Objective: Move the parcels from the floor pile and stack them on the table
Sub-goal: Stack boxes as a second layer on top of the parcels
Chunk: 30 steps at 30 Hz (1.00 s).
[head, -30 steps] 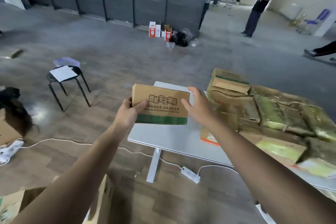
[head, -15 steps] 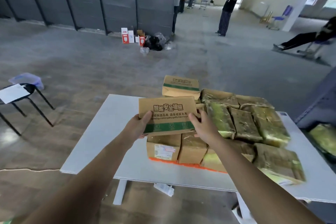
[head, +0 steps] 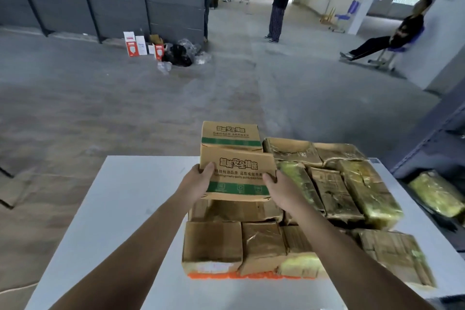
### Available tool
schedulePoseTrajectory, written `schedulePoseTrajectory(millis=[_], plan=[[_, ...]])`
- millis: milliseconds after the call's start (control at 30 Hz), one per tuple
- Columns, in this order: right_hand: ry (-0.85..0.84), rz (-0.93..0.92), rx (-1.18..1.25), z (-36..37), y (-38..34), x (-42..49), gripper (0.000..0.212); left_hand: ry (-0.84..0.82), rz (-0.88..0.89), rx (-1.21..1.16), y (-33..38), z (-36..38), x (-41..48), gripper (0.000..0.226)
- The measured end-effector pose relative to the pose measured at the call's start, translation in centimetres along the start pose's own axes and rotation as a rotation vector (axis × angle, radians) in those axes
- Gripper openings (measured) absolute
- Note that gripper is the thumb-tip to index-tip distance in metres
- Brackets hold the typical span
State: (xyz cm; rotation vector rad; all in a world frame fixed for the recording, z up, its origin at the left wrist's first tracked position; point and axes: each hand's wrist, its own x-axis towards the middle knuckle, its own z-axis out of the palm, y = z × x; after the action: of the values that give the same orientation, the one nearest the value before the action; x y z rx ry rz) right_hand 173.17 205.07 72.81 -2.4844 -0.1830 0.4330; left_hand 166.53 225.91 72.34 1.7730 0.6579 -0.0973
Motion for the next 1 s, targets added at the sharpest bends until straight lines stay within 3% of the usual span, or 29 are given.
schedulePoseTrajectory(millis=[233, 633, 800, 1000], plan=[[0.038, 0.036, -0.020, 0.9, -0.9, 3.8, 0.027, -0.008, -0.053, 0.014, -0.7, 0.3, 4.7, 0.046], [0.030, -0.038, -0.129, 2.3, -0.1, 6.0, 0.030, 0.044, -0.061, 0.130, -1.7, 0.7, 7.6, 0.048], [0.022, -0.057, -0.128, 2.9, 0.3, 6.2, 0.046, 0.054, -0.045, 0.150, -2.5, 0.8, 7.8, 0.048], [0.048, -0.035, -0.133, 3.3, 0.3, 6.0, 0.049, 0.048, -0.017, 0.074, -2.1, 0.6, 7.5, 0.043]])
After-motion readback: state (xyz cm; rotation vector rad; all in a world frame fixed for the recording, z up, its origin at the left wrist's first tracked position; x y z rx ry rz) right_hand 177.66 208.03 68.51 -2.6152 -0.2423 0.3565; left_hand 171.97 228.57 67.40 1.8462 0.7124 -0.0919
